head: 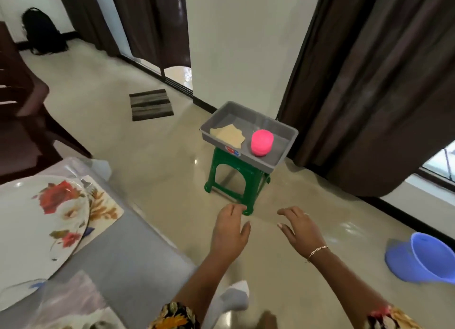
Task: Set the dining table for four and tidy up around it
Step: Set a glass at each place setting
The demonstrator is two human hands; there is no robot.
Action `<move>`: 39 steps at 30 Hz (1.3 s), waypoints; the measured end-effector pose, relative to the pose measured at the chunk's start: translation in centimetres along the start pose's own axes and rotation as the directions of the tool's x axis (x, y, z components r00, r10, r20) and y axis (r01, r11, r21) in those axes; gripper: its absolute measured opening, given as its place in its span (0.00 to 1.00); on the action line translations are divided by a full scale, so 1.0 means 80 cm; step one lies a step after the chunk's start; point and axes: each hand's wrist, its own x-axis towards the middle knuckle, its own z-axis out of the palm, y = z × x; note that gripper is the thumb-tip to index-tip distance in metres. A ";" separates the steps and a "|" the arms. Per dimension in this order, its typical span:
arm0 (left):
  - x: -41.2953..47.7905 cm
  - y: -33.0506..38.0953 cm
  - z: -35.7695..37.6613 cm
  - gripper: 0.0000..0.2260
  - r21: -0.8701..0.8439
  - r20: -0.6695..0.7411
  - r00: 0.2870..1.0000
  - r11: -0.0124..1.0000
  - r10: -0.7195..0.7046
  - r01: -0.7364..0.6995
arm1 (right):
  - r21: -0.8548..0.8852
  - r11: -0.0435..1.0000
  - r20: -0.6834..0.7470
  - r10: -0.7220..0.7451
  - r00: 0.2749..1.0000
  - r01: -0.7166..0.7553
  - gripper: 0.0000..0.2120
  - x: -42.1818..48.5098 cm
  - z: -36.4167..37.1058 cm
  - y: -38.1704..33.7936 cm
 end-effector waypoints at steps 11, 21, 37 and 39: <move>0.245 0.063 0.094 0.17 0.021 -0.019 0.979 0.979 -0.202 0.202 | 0.040 0.998 0.039 -0.059 0.997 0.057 0.26 0.221 -0.079 0.163; 0.429 0.076 0.146 0.19 0.094 0.083 0.954 0.955 -0.288 0.280 | 0.196 0.979 0.089 0.038 0.995 -0.055 0.16 0.398 -0.118 0.270; 0.810 -0.078 0.183 0.34 0.316 0.503 0.817 0.940 -0.281 0.129 | 0.140 0.897 0.316 0.361 0.877 -0.420 0.27 0.710 -0.035 0.307; 0.848 -0.098 0.204 0.35 0.346 0.531 0.815 0.937 -0.232 0.041 | 0.075 0.890 0.340 0.402 0.851 -0.450 0.29 0.745 -0.017 0.309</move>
